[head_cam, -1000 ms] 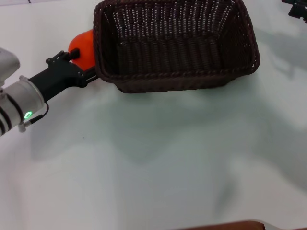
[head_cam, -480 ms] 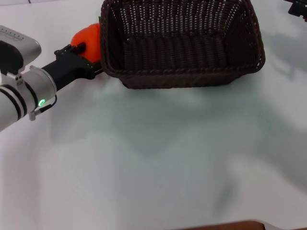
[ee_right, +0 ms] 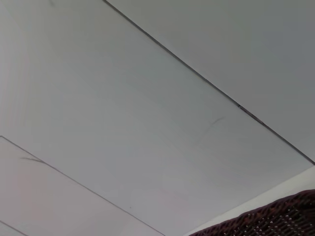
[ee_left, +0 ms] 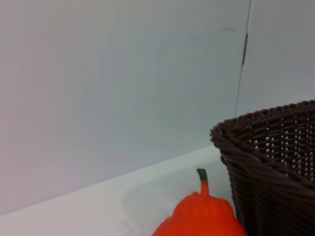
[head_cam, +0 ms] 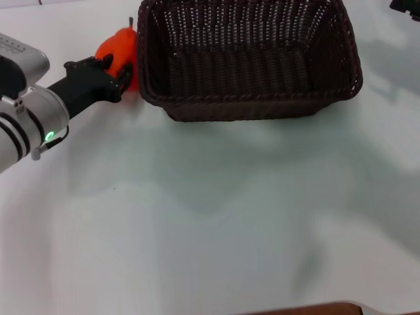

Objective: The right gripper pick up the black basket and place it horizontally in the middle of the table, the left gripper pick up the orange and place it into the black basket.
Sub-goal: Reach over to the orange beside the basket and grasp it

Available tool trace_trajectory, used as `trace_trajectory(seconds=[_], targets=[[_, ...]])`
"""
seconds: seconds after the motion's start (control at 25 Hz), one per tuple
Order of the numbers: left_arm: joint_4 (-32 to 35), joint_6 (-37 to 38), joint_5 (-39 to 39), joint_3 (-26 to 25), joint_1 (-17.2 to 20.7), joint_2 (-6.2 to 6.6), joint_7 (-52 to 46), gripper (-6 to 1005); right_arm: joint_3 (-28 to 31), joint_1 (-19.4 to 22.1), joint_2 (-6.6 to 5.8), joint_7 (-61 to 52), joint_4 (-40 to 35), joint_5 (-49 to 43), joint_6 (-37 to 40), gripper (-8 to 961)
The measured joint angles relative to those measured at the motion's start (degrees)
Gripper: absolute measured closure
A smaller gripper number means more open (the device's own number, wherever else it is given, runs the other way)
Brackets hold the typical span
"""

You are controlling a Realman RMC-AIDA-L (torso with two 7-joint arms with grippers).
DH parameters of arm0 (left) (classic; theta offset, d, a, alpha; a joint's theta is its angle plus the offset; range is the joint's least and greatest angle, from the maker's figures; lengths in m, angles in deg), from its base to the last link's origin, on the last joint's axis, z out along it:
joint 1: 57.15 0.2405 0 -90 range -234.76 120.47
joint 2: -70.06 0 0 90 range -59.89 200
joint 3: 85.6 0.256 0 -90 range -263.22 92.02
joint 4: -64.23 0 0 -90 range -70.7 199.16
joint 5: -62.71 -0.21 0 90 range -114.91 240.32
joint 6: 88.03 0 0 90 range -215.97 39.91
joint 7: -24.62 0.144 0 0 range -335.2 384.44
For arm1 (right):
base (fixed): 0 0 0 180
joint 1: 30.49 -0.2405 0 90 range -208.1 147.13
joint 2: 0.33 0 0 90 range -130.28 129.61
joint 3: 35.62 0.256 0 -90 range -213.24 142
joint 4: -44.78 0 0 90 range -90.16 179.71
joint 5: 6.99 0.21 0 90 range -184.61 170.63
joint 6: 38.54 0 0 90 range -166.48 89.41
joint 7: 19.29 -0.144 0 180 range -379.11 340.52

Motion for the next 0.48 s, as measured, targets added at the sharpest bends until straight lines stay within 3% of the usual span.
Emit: trace_trajectory(seconds=[0.2,0.48], targets=[[-0.42,-0.20,0.01,-1.22,0.59,-0.13,1.35,660,0.50,-0.86,-0.06,0.10,1.13,0.01,0.13,294],[-2.69,-3.27,0.02,-6.23,3.62,-0.22,2.04,791,0.50,-1.93,-0.09,0.13,2.26,0.01,0.71,295]])
